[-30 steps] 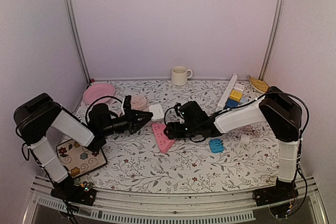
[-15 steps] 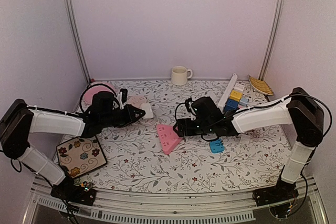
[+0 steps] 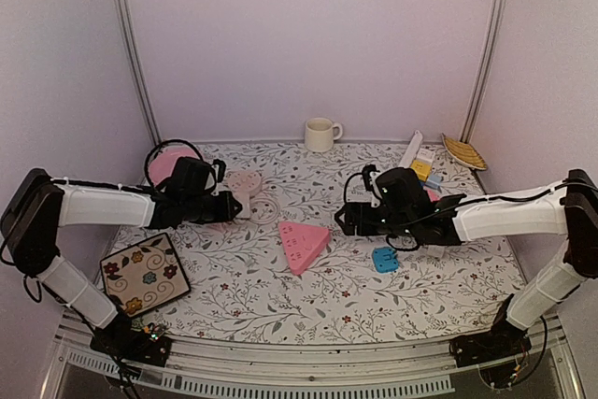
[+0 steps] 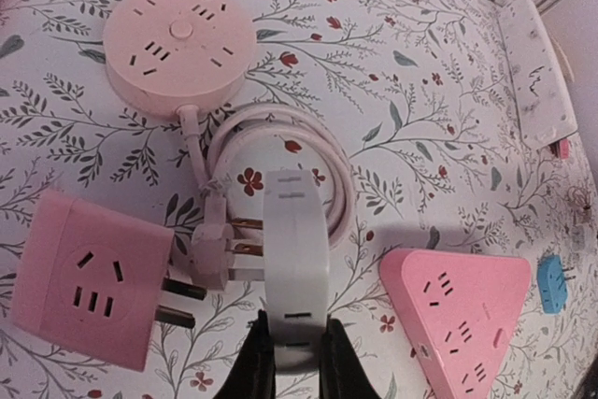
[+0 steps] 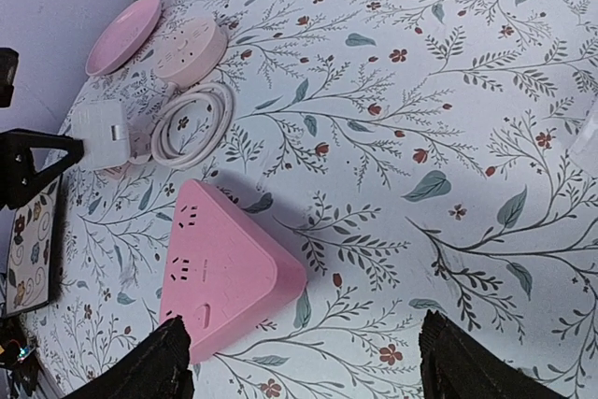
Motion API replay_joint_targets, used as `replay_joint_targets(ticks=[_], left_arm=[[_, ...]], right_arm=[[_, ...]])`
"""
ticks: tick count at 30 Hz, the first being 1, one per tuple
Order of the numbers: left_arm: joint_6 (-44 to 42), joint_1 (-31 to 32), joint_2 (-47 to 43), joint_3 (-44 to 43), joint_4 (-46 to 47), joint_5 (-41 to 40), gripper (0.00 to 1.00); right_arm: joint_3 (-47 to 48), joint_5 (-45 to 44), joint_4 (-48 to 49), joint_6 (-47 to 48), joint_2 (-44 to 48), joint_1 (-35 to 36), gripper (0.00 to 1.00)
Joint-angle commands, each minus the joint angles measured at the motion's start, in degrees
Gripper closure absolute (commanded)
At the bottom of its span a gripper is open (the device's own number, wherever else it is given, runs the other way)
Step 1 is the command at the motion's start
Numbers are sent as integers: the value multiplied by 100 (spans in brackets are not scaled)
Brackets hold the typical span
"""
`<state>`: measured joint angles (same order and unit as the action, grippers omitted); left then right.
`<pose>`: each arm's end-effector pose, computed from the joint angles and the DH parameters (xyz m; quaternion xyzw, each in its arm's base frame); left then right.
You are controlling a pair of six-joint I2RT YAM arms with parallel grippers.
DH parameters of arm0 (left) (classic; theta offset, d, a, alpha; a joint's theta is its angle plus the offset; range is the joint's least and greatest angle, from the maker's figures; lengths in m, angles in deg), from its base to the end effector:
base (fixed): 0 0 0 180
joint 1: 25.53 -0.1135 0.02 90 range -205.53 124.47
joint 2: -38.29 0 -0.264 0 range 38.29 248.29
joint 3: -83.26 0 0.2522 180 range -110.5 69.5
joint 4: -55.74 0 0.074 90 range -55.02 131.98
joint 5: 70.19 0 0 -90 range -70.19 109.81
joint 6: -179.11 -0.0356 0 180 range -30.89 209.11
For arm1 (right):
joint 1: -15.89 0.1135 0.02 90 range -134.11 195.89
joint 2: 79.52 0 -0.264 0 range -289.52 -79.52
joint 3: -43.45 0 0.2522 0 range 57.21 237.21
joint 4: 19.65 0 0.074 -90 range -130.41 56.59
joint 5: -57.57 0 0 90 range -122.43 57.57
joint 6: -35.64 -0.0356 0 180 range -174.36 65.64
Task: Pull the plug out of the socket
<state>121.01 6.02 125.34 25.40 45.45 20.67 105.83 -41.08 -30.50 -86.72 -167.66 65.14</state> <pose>0.2649 -0.1633 0.1845 0.0004 0.9044 -0.2302 0.3594 0.2170 0.2436 0.2026 -0.0973 0.8862 0.2417 0.3831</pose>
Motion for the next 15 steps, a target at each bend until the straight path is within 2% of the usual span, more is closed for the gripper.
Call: replay_joint_targets(ticks=[1, 8, 15], left_arm=[[-387, -62, 30, -41, -271, 360, 100], [-339, -18, -382, 489, -401, 506, 100], [-197, -61, -671, 1098, -29, 964, 94]], right_arm=[[-248, -312, -12, -55, 452, -135, 14], [-512, -506, -71, -72, 866, -310, 13], [-626, -453, -72, -103, 1042, -345, 13]])
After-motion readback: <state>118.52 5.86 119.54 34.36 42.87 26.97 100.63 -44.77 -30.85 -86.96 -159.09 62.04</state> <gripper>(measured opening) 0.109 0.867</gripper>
